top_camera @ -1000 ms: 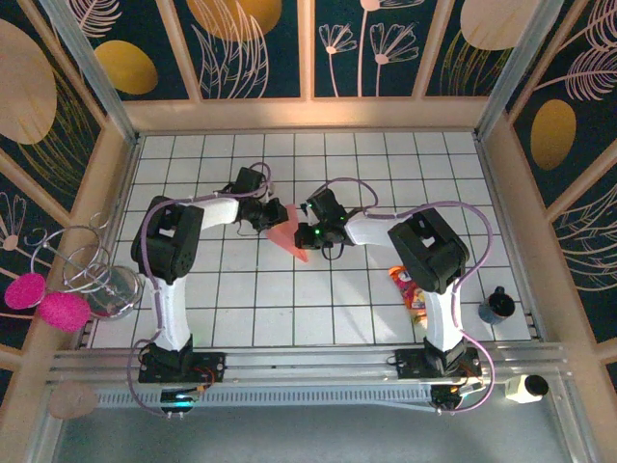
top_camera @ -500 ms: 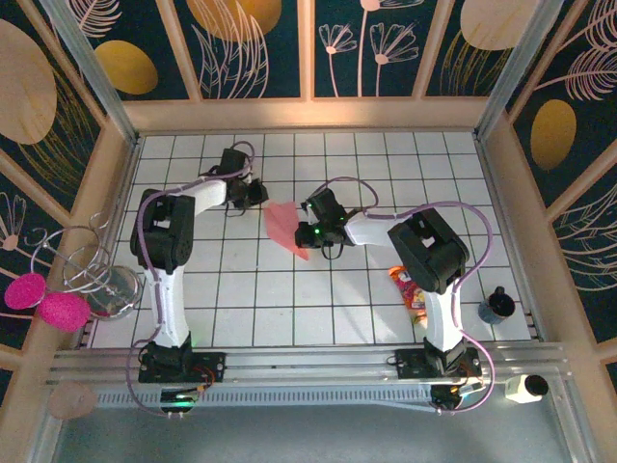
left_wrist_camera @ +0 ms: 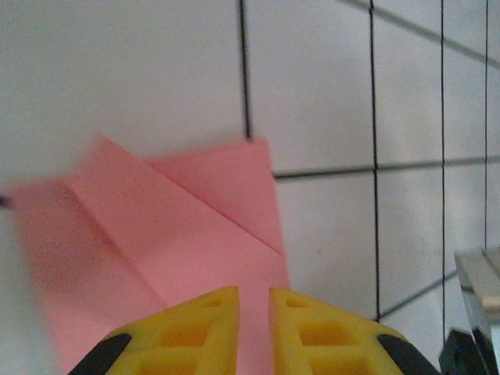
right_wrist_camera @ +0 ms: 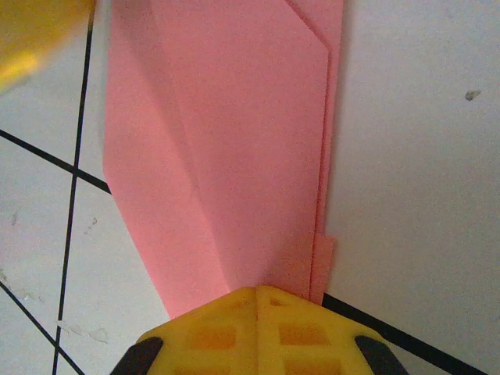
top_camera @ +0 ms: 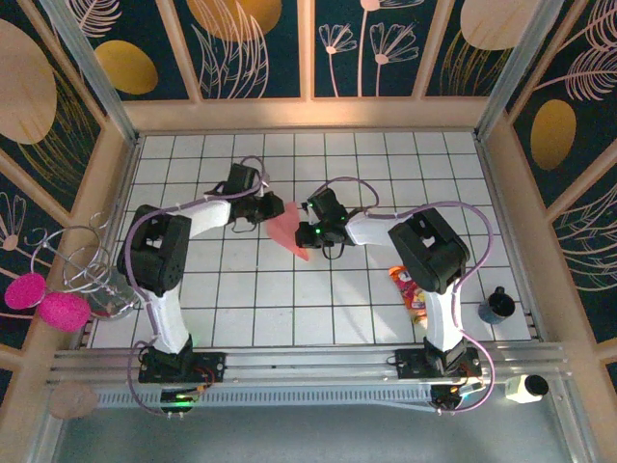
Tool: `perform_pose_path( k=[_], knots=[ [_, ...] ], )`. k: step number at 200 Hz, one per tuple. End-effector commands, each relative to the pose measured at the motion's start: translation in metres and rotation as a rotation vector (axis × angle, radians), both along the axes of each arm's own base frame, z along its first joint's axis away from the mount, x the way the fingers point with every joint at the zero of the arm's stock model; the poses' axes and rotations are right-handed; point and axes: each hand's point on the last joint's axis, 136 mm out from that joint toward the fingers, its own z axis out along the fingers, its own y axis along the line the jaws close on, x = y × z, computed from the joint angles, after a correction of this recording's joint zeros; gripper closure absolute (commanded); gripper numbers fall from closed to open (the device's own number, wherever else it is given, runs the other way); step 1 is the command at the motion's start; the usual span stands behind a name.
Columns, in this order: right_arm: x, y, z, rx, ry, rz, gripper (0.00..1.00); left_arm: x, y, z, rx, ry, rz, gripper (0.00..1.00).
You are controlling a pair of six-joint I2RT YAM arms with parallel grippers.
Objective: Fold a paper plane with a square sheet of paper (pick it up from the middle)
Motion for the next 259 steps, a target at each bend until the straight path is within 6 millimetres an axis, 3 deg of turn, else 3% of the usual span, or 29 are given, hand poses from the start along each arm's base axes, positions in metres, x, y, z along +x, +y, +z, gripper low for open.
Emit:
perform_pose_path(
  k=[1,40,68,82,113,126,190,259],
  knots=[
    [-0.072,-0.076,-0.083,-0.327,0.297,-0.005,0.97,0.001,-0.010,-0.007,-0.050,0.023,0.005,0.85],
    [-0.067,-0.064,-0.072,-0.267,0.278,0.014,0.97,0.003,-0.009,-0.032,-0.016,0.091,0.016,0.86],
    [-0.056,-0.050,-0.055,-0.204,0.252,0.025,0.97,-0.003,0.003,-0.054,0.046,0.138,0.055,0.88],
    [-0.047,-0.036,-0.033,-0.113,0.231,0.037,0.97,-0.009,0.012,-0.064,0.095,0.162,0.071,0.88],
    [-0.020,-0.001,0.040,0.127,0.109,0.067,0.95,-0.017,0.021,-0.078,0.144,0.189,0.078,0.89],
    [-0.015,0.006,0.056,0.190,0.086,0.072,0.95,-0.018,0.023,-0.081,0.157,0.195,0.082,0.90],
    [0.002,0.015,0.023,0.151,0.144,0.036,1.00,-0.018,0.032,-0.089,0.219,0.215,0.098,0.90],
    [0.000,0.009,-0.005,0.061,0.185,0.039,1.00,-0.025,0.043,-0.103,0.281,0.256,0.112,0.90]
  ],
)
